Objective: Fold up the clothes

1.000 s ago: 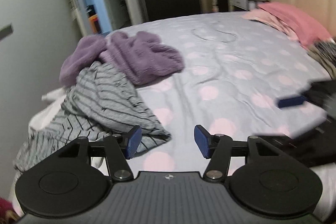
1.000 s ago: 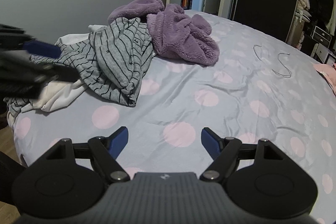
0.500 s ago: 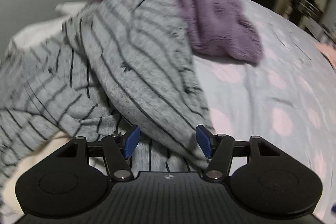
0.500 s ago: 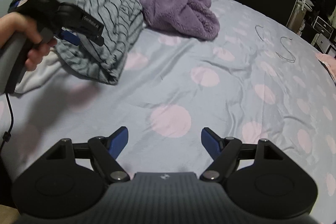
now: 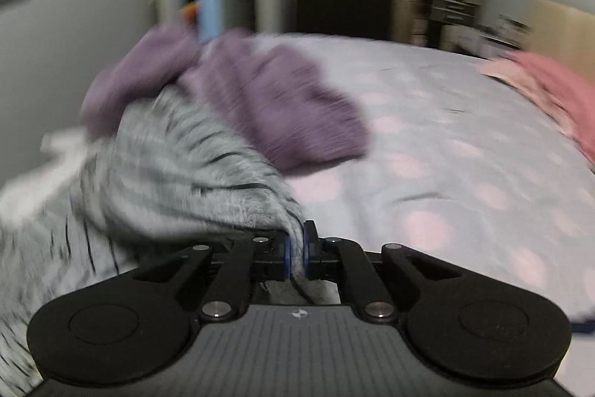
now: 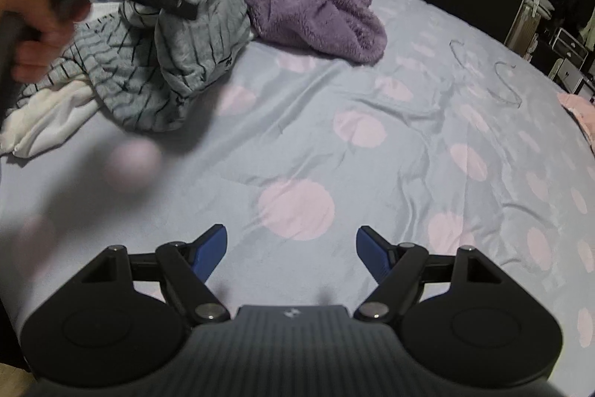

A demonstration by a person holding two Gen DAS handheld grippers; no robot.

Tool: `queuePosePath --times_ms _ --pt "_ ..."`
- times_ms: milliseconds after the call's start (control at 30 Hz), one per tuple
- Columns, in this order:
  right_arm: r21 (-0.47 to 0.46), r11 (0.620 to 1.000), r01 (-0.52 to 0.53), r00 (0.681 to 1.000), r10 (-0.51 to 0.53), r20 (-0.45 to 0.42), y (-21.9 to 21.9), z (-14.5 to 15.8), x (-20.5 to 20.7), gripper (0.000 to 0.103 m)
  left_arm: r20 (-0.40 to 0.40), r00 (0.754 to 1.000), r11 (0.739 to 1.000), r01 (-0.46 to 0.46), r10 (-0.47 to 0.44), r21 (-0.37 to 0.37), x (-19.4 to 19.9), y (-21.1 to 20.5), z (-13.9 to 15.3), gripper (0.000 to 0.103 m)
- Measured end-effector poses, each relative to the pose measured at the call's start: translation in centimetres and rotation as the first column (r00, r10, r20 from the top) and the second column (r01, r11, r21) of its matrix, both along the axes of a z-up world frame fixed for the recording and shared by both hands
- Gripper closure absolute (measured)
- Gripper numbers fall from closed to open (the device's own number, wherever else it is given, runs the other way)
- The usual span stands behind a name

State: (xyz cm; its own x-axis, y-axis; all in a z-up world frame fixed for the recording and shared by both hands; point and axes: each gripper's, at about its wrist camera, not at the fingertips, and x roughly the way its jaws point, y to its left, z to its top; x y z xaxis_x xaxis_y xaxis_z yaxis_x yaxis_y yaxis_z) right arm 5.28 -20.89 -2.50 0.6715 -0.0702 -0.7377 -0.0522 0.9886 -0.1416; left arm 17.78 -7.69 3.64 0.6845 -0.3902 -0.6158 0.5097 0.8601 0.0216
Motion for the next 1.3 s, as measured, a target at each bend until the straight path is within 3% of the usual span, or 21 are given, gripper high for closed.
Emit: queuePosePath --times_ms 133,200,233,300,433,500,600,633,900,1033,1133,1300 --pt "-0.026 0.999 0.028 0.999 -0.027 0.042 -0.8 2.4 -1.3 0.024 0.018 0.985 0.985 0.171 -0.171 -0.021 -6.4 0.0 4.0 0.103" --pt "-0.005 0.998 0.056 0.996 -0.055 0.063 -1.8 3.7 -2.5 0.024 0.065 0.945 0.946 0.323 -0.322 -0.013 -11.2 -1.0 5.5 0.103" --pt "0.008 0.997 0.072 0.995 -0.073 0.069 -2.3 4.3 -3.2 0.024 0.111 0.926 0.932 0.360 -0.361 0.028 -13.8 -1.7 6.0 0.103" --pt "0.022 0.995 0.100 0.992 -0.102 0.079 -3.2 5.3 -4.1 0.024 0.079 0.923 0.926 0.374 -0.377 0.051 -16.9 -2.7 6.3 0.103" --pt "0.036 0.989 0.145 0.983 -0.148 0.111 -3.8 6.9 -5.9 0.024 0.008 0.957 0.957 0.288 -0.289 0.038 -17.6 -1.8 5.9 0.103" --pt "0.057 0.990 0.133 0.983 -0.139 0.124 -3.8 7.3 -6.9 0.024 -0.008 0.973 0.972 0.232 -0.232 0.025 -16.8 -0.8 5.7 0.100" --pt "0.088 0.991 0.098 0.986 -0.109 0.129 -3.5 7.1 -7.6 0.023 -0.016 0.987 0.987 0.159 -0.158 0.029 -15.2 1.1 5.3 0.074" --pt "0.093 0.992 0.085 0.987 -0.096 0.126 -3.2 7.0 -7.6 0.023 -0.017 0.991 0.991 0.131 -0.130 0.035 -14.5 1.8 5.2 0.070" --pt "0.129 0.991 -0.025 0.996 0.014 0.086 -0.8 4.6 -3.0 0.023 -0.040 0.998 0.997 -0.048 0.050 0.063 -7.0 7.2 3.1 0.051" --pt "0.118 0.991 -0.067 0.995 0.058 0.075 0.6 2.8 1.1 0.023 -0.078 0.983 0.986 -0.163 0.166 0.039 -0.8 9.5 1.0 0.045" --pt "0.100 0.991 -0.089 0.994 0.083 0.066 1.8 1.3 4.8 0.023 -0.152 0.956 0.967 -0.253 0.252 0.014 3.9 10.8 -1.2 0.044" --pt "0.087 0.991 -0.101 0.994 0.097 0.049 2.9 -1.3 11.3 0.023 -0.219 0.923 0.946 -0.323 0.315 0.001 9.4 11.4 -5.2 0.044"
